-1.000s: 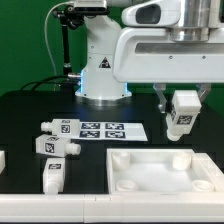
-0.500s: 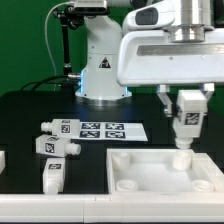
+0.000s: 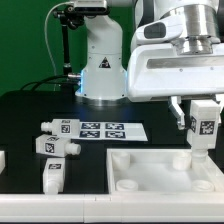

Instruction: Assemble one leg

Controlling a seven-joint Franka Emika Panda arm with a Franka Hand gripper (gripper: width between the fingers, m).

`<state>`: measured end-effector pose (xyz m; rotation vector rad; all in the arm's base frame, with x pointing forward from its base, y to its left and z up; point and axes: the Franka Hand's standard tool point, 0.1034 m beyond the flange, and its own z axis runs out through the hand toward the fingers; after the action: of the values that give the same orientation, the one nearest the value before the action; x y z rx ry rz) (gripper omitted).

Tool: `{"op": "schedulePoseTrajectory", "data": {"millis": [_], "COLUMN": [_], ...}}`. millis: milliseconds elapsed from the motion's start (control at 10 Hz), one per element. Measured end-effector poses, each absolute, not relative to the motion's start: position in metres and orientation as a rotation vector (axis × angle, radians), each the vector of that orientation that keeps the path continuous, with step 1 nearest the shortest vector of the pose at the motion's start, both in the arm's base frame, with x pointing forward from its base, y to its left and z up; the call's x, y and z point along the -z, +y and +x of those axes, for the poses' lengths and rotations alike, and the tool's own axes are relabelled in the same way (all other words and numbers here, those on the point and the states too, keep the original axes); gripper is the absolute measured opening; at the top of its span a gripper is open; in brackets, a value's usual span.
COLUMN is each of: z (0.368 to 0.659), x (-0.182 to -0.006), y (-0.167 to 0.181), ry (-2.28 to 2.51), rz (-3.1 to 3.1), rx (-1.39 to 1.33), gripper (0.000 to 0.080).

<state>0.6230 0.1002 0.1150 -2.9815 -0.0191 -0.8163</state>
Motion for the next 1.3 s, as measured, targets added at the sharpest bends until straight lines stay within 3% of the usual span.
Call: {"op": "schedulePoseTrajectory", "data": {"millis": [200,500,1300], "z": [0.622,0.616,0.623], "x": [-0.094,-0.080,-0.071], "y": [0.107,0.116,0.113], "ry": [-0.017,0.000,0.010], "rz": [-2.990,-2.994,-2.994], "rx": [0.790,0.760,0.779], "gripper": [0.0284,0.0284,0.0284]}}
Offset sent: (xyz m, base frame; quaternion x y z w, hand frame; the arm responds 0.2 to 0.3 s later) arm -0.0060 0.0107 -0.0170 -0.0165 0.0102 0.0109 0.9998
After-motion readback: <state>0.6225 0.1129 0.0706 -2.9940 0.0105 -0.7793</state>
